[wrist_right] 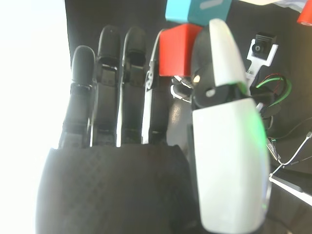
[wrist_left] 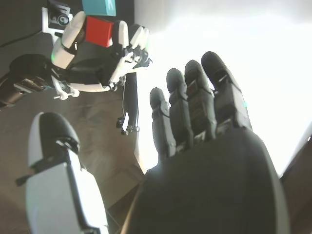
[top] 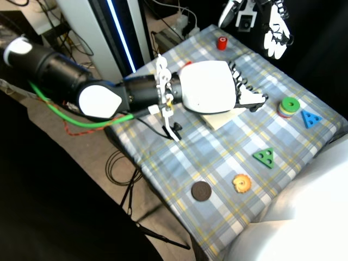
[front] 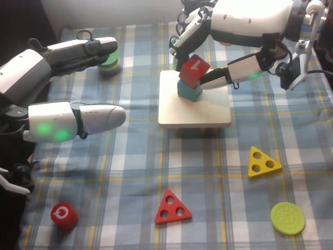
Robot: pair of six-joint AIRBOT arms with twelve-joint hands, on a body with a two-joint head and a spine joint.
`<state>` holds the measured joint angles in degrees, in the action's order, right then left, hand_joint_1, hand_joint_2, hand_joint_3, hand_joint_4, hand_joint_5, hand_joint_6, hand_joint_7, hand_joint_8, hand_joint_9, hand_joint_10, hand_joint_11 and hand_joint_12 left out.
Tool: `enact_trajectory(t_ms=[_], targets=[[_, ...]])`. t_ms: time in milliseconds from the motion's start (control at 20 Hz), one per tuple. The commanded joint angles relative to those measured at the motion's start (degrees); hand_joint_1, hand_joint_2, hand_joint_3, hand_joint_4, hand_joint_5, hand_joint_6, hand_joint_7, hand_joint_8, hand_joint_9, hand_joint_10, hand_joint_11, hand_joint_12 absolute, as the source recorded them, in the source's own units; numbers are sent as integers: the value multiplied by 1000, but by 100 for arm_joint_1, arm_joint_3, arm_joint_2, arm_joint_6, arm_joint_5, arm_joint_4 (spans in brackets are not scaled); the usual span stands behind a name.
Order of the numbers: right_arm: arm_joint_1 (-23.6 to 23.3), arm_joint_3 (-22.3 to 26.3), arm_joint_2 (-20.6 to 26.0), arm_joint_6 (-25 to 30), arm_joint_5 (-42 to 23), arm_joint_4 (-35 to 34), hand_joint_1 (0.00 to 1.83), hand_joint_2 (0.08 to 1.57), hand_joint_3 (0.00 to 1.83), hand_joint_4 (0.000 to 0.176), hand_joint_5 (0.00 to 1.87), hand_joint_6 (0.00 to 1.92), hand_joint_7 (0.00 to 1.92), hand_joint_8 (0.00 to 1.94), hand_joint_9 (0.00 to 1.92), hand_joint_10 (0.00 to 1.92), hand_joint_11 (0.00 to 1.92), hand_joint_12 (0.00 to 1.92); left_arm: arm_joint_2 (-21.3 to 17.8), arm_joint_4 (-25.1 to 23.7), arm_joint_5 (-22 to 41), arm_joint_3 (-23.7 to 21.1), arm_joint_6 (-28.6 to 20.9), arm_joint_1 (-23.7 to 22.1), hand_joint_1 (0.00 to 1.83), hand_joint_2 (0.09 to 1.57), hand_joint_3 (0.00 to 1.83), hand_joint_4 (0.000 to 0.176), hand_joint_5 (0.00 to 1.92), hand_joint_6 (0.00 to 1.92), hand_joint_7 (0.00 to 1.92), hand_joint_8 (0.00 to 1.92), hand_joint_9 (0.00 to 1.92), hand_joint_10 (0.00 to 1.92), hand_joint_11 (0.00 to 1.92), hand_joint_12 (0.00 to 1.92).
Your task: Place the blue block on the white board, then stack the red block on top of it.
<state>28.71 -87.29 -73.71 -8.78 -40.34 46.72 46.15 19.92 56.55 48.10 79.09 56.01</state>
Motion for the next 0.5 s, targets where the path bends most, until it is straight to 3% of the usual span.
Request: enact_trajectory(t_ms=[0,50,100,150,200,350,450], targets=[[-89,-21,-23,38,-472,-307,1015,1119,0,153,947,1026,801,2,563,404,72,1312,0,-79,693,18,-66,-53,801,827,0,110,422,0,438,1,333,4,0,760],[-89,-20,-23,38,-472,-305,1008,1118,0,171,946,1027,796,1,550,409,46,1339,1,-79,692,18,-66,-53,801,827,0,105,428,3,439,2,334,4,0,762],[-89,-20,-24,38,-472,-304,992,1042,0,12,842,463,786,5,537,416,24,1355,1,-79,692,18,-66,-53,807,825,0,104,432,4,441,2,334,4,0,766],[-89,-20,-25,38,-472,-302,998,1019,0,0,876,193,775,2,520,418,8,1337,1,-79,692,18,-66,-53,794,826,0,110,429,3,438,1,335,4,0,769],[-89,-20,-26,38,-472,-299,998,1013,0,0,906,78,765,2,510,406,1,1314,1,-79,693,18,-66,-53,803,825,0,106,429,2,436,0,333,3,0,771],[-88,-20,-28,38,-472,-299,995,1005,0,0,924,14,759,0,510,387,2,1307,3,-79,693,17,-66,-53,809,821,0,118,436,5,444,3,335,3,0,776],[-87,-19,-28,38,-471,-296,999,1007,1,0,922,11,752,1,505,384,33,1321,3,-78,695,17,-66,-53,814,818,0,108,448,4,453,2,342,3,0,843]])
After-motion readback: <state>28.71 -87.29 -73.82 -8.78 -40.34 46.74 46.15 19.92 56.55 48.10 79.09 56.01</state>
